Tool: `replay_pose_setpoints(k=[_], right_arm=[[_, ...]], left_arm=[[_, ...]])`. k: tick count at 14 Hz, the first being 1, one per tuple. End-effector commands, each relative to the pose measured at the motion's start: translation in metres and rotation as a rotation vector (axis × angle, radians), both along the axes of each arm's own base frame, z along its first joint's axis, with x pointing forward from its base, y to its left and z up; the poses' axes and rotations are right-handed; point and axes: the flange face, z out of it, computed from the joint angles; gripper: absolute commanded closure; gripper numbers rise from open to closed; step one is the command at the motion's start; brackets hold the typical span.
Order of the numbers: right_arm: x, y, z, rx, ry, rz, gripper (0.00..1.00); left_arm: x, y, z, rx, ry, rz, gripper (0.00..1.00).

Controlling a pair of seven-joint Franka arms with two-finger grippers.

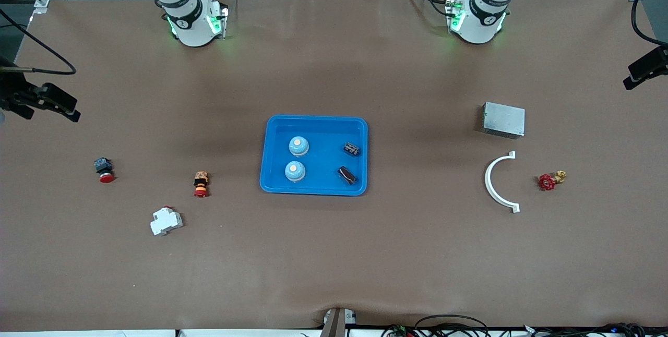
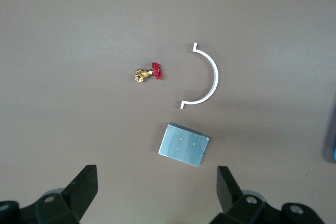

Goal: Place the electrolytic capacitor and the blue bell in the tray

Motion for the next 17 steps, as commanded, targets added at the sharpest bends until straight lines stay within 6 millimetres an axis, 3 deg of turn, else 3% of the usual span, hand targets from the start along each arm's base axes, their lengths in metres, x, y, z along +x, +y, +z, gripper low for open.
replay_pose_setpoints(k=[1, 5, 10, 17], right_arm=[[-0.008, 0.001, 0.014, 0.004, 0.023, -0.012, 0.0], [-0.013, 0.004, 0.014, 0.053, 0.055, -0.039, 0.0], [-0.016, 0.0, 0.015, 0.093, 0.062, -0.061, 0.0], [-0.017, 0.0, 0.016, 0.087, 0.061, -0.054, 0.0]], left_arm=[[0.001, -0.001, 0.006, -0.019, -0.012, -0.009, 0.0], [0.0, -0.013, 0.002, -0.02, 0.019, -0.034, 0.0], [0.002, -0.065, -0.008, -0.018, 0.049, -0.112, 0.0], [-0.001, -0.08, -0.002, -0.017, 0.034, -0.132, 0.0]])
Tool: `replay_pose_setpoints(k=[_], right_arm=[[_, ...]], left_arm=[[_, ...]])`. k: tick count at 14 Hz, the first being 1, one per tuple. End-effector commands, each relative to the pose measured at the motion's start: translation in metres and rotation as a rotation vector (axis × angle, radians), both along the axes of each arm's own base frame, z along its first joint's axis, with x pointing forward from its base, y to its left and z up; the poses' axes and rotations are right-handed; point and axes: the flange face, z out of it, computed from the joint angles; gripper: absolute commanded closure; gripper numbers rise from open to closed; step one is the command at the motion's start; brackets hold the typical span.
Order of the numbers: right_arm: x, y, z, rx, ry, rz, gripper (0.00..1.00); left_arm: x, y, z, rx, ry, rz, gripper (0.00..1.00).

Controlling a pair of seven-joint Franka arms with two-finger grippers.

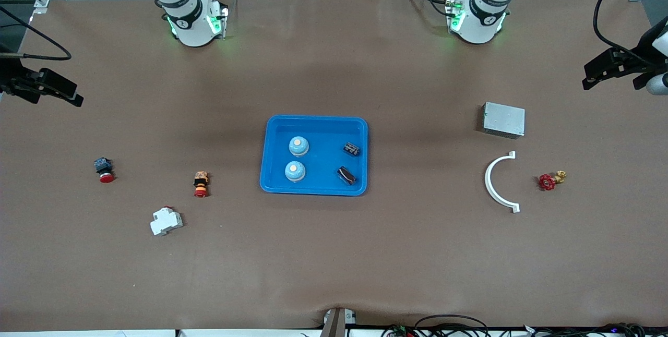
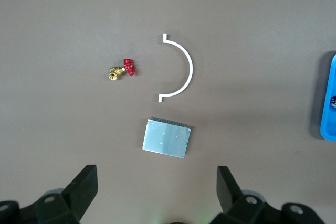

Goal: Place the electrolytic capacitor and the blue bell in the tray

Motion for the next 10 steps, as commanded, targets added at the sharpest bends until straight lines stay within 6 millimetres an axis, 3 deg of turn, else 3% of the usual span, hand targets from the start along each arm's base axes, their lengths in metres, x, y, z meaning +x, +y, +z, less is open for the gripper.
replay_pose_setpoints(k=[1, 7, 10], right_arm=[[-0.006, -0.001, 0.008, 0.009, -0.002, -0.012, 0.0], [-0.014, 0.001, 0.02, -0.043, -0.016, 0.035, 0.0], [-0.015, -0.001, 0.022, -0.043, -0.017, 0.032, 0.0]], left_arm=[[-0.005, -0.009, 0.008, -0.02, -0.009, 0.001, 0.0], [-0.012, -0.037, 0.001, -0.019, -0.008, 0.024, 0.0], [-0.011, -0.036, 0.005, -0.018, -0.016, 0.027, 0.0]])
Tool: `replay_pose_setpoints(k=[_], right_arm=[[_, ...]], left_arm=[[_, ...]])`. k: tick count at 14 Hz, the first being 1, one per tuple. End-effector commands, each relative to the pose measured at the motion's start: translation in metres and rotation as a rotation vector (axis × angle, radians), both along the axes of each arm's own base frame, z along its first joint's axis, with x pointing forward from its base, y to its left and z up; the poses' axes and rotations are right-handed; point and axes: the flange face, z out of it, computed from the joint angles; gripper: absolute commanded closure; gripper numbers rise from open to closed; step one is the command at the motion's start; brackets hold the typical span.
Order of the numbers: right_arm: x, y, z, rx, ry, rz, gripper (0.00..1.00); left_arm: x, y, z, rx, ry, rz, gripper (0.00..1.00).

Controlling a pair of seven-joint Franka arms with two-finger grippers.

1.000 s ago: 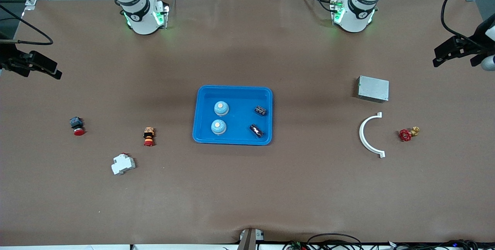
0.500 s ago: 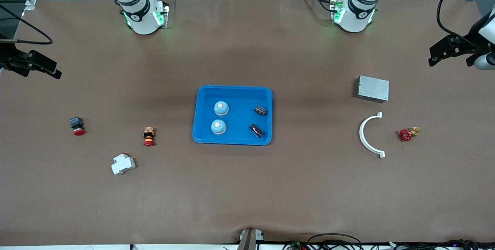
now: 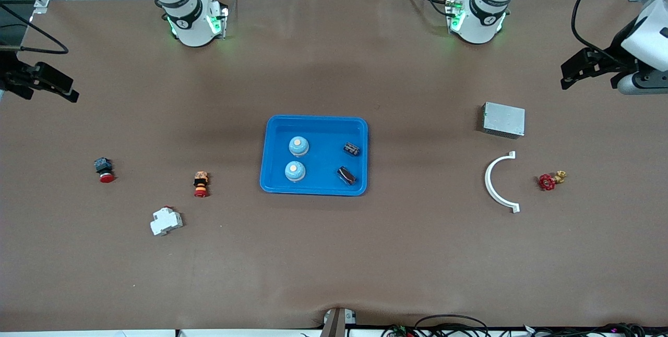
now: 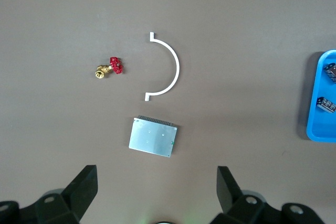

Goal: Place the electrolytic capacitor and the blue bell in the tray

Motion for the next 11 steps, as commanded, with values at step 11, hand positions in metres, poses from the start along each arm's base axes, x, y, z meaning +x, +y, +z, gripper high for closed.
replay_pose_setpoints(k=[11], right_arm=[[-0.006, -0.0015, 0.0083, -0.015, -0.011, 0.008, 0.0]], left_arm=[[-0.0023, 0.0154, 0.0157, -0.011, -0.032, 0.022, 0.0]])
